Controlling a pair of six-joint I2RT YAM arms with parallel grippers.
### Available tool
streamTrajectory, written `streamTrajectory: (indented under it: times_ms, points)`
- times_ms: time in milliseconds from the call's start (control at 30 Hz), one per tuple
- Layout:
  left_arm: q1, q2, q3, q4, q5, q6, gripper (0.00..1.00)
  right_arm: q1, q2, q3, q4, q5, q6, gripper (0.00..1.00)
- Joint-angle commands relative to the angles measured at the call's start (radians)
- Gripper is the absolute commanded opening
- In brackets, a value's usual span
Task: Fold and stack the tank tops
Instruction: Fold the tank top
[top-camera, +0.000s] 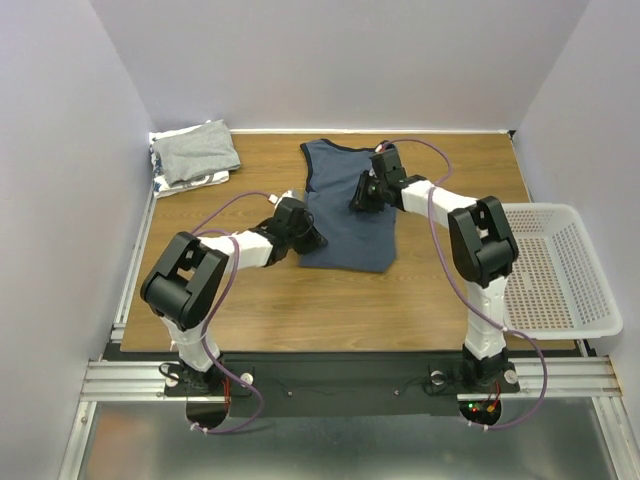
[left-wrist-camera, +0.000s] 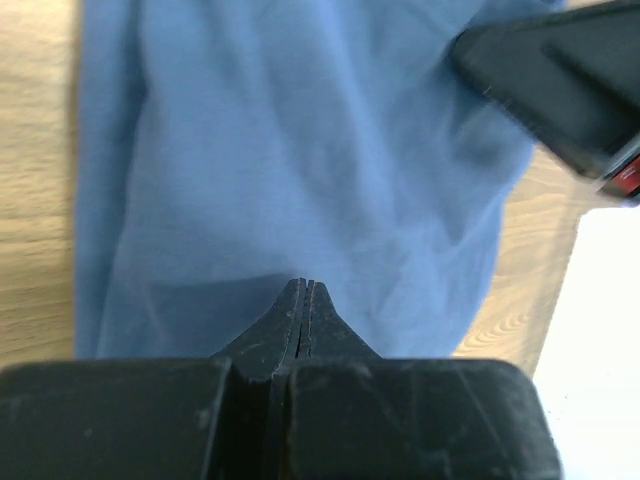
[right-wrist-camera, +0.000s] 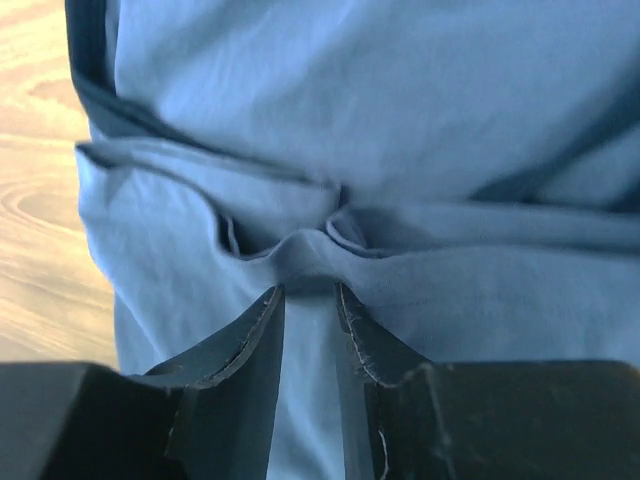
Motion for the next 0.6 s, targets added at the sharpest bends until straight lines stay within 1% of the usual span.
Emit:
streamTrajectory:
  times_ms: [0, 133, 367, 467, 567]
  points:
    - [0.0, 0.014, -0.031, 0.037, -0.036, -0.026, 0.0, -0.044, 0.031, 0.089, 0.016, 0.011, -0.009, 0.32]
    - [0.0, 0.037, -0.059, 0.032, -0.04, -0.044, 0.0, -0.098, 0.063, 0.124, 0.014, 0.024, 0.009, 0.36]
    - [0.0, 0.037, -0.106, 0.041, -0.042, -0.063, 0.0, -0.121, 0.089, 0.173, -0.001, 0.022, 0.0, 0.39]
    - [0.0, 0.019, -0.132, 0.07, -0.031, -0.058, 0.0, -0.124, 0.08, 0.166, -0.006, 0.039, -0.009, 0.4]
    - [0.0, -0.006, -0.139, 0.09, -0.019, -0.043, 0.0, -0.122, 0.035, 0.158, -0.007, 0.053, -0.024, 0.42]
